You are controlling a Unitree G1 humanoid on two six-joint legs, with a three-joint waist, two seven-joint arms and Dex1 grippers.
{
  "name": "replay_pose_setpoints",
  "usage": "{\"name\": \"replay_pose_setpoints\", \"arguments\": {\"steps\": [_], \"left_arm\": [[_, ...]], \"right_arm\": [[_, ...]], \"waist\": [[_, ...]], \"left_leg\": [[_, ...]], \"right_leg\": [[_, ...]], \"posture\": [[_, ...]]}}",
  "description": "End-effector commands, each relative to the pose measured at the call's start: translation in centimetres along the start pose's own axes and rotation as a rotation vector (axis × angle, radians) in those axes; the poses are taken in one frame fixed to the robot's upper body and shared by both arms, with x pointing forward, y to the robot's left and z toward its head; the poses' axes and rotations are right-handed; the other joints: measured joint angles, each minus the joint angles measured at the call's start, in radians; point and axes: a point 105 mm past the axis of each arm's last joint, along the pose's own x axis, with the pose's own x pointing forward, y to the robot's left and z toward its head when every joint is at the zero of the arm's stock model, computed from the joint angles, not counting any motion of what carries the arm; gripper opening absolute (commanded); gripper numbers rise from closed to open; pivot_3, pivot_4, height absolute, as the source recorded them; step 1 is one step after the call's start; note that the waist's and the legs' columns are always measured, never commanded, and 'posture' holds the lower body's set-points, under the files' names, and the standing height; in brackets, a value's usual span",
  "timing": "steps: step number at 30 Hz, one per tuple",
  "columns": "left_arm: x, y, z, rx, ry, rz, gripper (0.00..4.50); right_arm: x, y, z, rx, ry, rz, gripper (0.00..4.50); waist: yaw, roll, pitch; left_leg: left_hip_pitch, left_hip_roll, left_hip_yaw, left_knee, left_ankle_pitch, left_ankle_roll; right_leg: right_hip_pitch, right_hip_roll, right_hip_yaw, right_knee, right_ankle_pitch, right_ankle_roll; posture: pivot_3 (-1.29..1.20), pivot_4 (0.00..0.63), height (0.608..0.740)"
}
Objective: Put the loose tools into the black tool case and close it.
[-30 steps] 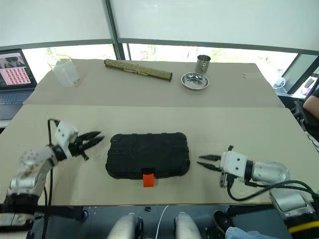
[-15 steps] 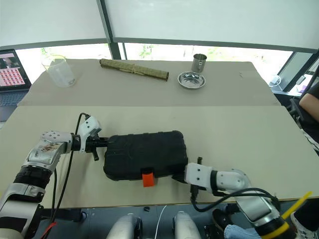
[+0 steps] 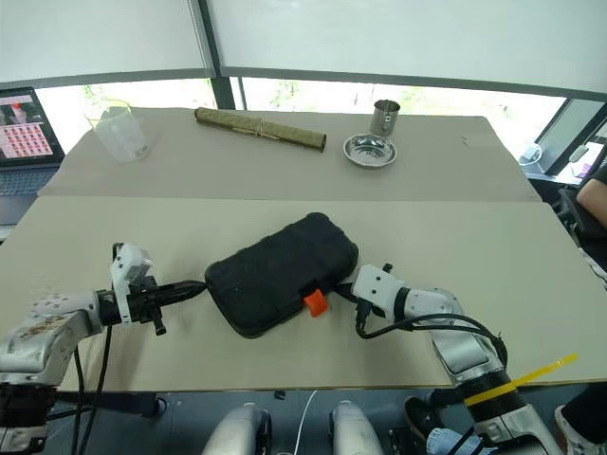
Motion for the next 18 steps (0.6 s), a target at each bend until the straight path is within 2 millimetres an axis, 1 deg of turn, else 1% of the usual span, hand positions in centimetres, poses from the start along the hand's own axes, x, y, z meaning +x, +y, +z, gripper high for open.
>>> {"name": "replay_pose_setpoints", "arguments": {"steps": [1,4,6,8,11,14,18], "left_arm": [[-0.2,-0.7,3.0,0.064,-0.084,-0.058,0.09],[1.1,-1.2,4.4,0.121,-0.072,-0.150,0.09],[2.3,-1.7,5.3,0.142,-0.084,-0.196,0.09],[3.9,-2.1,5.8,0.163,-0.079,-0.233,0.09],[6.7,-2.3,5.8,0.198,-0.044,-0.264,0.09],[9.2,-2.2,5.3,0.233,-0.005,-0.272,0.09],[10.9,-2.2,4.4,0.244,0.040,-0.278,0.09]], "right_arm": [[-2.1,-0.8,1.3,-0.030,-0.056,-0.021,0.00],[-3.7,0.8,1.4,0.026,-0.070,0.044,0.00],[-4.0,2.1,1.7,0.050,-0.080,0.091,0.00],[-4.1,3.2,1.9,0.074,-0.084,0.124,0.00],[-3.5,4.3,2.1,0.100,-0.080,0.158,0.00],[-2.5,4.9,2.4,0.100,-0.082,0.170,0.00],[-1.5,4.5,3.7,0.100,-0.114,0.160,0.00]], "waist": [[0.001,0.000,0.000],[0.006,0.000,0.000],[0.007,0.000,0.000],[0.005,0.000,0.000],[-0.001,0.000,0.000],[-0.008,0.000,0.000],[-0.010,0.000,0.000]], "left_leg": [[0.000,0.000,0.000,0.000,0.000,0.000],[0.000,0.000,-0.001,0.000,0.000,0.000],[0.000,0.000,-0.001,0.000,0.000,0.000],[0.001,-0.001,-0.001,0.000,0.000,0.000],[0.001,-0.001,-0.001,0.001,0.000,0.000],[0.001,-0.001,-0.001,0.001,0.000,0.000],[0.000,-0.001,-0.002,0.000,0.000,0.000]], "right_leg": [[0.000,0.000,0.000,0.000,0.000,0.000],[0.000,0.000,-0.001,0.000,0.000,0.000],[0.001,0.001,-0.001,0.000,0.000,0.000],[0.002,0.001,-0.001,0.000,0.000,0.000],[0.002,0.001,0.000,0.000,0.000,0.000],[0.001,0.002,0.000,0.000,0.000,0.000],[0.001,0.002,0.001,0.000,0.000,0.000]], "posture": [[0.00,0.150,0.740],[0.00,0.150,0.740],[0.00,0.150,0.740],[0.00,0.150,0.740],[0.00,0.150,0.740],[0.00,0.150,0.740],[0.00,0.150,0.740]]}}
